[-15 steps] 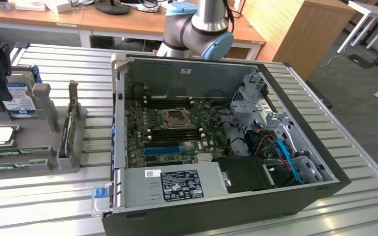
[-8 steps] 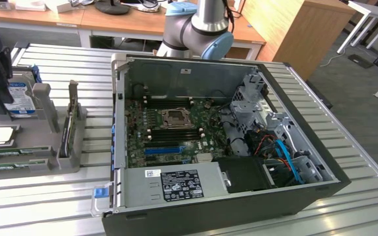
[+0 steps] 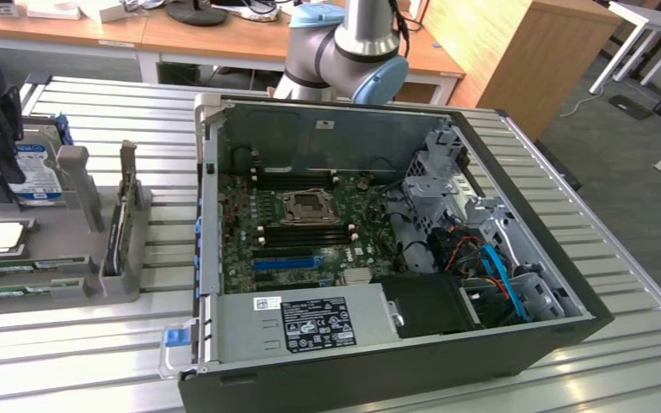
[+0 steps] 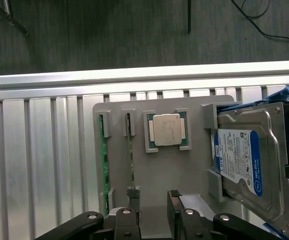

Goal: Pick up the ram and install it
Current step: 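Pick up the ram and move it above insertion slot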

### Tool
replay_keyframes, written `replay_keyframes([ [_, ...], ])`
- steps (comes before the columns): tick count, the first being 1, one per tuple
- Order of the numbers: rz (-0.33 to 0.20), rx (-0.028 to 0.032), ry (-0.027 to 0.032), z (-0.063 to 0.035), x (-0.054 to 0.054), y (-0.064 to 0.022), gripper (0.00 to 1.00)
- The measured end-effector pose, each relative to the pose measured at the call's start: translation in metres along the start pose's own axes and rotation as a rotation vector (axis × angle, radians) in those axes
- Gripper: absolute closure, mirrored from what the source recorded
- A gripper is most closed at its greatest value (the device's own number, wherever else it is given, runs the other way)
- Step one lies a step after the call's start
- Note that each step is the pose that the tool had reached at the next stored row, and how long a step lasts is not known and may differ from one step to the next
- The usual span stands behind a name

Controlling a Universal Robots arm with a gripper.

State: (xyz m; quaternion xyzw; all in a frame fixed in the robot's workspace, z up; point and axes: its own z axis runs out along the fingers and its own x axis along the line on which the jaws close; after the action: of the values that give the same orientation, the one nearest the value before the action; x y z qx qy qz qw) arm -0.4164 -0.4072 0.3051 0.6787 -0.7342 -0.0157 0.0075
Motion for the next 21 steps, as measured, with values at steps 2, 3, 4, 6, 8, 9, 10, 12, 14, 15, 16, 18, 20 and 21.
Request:
replay_keyframes([
  [2, 0.0, 0.0047, -0.0031, 0.0002, 0.0, 0.0002, 0.64],
  [3, 0.0, 0.0074, -0.0045, 0.0002, 0.0, 0.0003, 0.64],
  [4, 0.0, 0.0086, -0.0051, 0.0001, 0.0, 0.0003, 0.64],
  [6, -0.001, 0.0088, -0.0052, 0.0002, 0.0, 0.0003, 0.64],
  [8, 0.0, 0.0087, -0.0051, 0.0001, 0.0, 0.0005, 0.64],
  [9, 0.0, 0.0088, -0.0052, 0.0002, 0.001, 0.0005, 0.64],
  [10, -0.001, 0.0089, -0.0052, 0.0002, 0.001, 0.0005, 0.64],
  [12, -0.001, 0.0088, -0.0051, 0.0002, 0.003, 0.0008, 0.64],
  [14, -0.001, 0.0088, -0.0051, 0.0001, 0.004, 0.0012, 0.64],
  [15, -0.001, 0.0088, -0.0051, 0.0001, 0.005, 0.0014, 0.64],
  [16, -0.001, 0.0087, -0.0051, 0.0001, 0.006, 0.0016, 0.64],
  [18, -0.001, 0.0088, -0.0051, 0.0001, 0.008, 0.0022, 0.64],
  [20, -0.001, 0.0088, -0.0052, 0.0002, 0.01, 0.0027, 0.64],
  [21, -0.001, 0.0088, -0.0052, 0.0002, 0.011, 0.0029, 0.64],
])
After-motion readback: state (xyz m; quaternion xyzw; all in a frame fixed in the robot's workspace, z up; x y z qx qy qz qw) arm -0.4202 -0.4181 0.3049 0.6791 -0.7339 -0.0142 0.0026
